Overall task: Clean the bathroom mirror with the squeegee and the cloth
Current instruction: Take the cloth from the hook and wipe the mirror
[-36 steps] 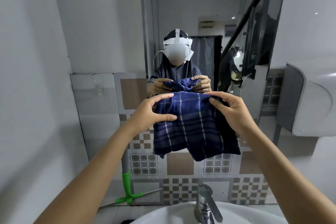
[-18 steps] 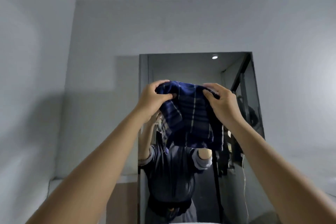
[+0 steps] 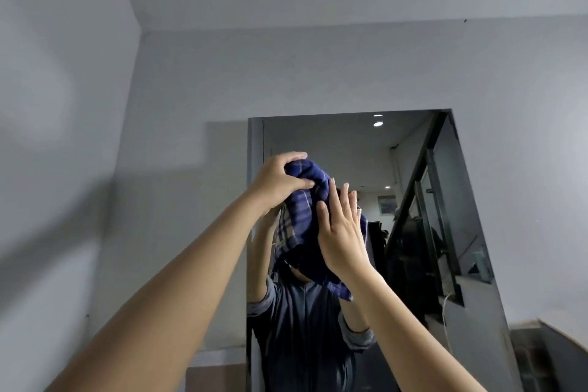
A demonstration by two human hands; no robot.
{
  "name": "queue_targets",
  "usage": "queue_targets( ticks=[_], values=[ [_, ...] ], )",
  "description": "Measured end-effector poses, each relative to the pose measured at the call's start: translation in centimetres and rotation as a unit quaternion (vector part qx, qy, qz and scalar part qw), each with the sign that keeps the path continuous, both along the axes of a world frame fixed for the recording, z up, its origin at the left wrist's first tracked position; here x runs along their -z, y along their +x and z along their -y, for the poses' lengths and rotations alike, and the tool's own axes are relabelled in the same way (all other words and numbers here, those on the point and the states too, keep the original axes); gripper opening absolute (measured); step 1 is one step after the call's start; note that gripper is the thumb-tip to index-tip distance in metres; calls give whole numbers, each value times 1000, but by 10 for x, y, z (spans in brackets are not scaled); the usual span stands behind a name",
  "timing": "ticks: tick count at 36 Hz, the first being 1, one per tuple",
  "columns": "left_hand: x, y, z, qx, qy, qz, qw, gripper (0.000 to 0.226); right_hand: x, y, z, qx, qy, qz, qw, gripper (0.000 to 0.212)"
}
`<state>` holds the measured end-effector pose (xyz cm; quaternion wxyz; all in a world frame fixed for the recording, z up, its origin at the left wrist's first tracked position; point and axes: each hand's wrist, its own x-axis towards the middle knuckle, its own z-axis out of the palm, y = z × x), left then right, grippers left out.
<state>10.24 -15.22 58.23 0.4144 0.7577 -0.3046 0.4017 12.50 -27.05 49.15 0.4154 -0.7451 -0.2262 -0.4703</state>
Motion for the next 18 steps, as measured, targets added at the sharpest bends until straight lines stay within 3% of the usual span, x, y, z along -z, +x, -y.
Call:
queue_targets(
  ticks=[10, 18],
  values=[
    [3, 12, -26, -14, 92, 41, 995, 62, 11, 32, -15, 200, -42, 92, 975, 69],
    [16, 26, -34, -39, 106, 127, 985, 58, 7, 32, -18, 201, -41, 116, 972, 65]
  ],
)
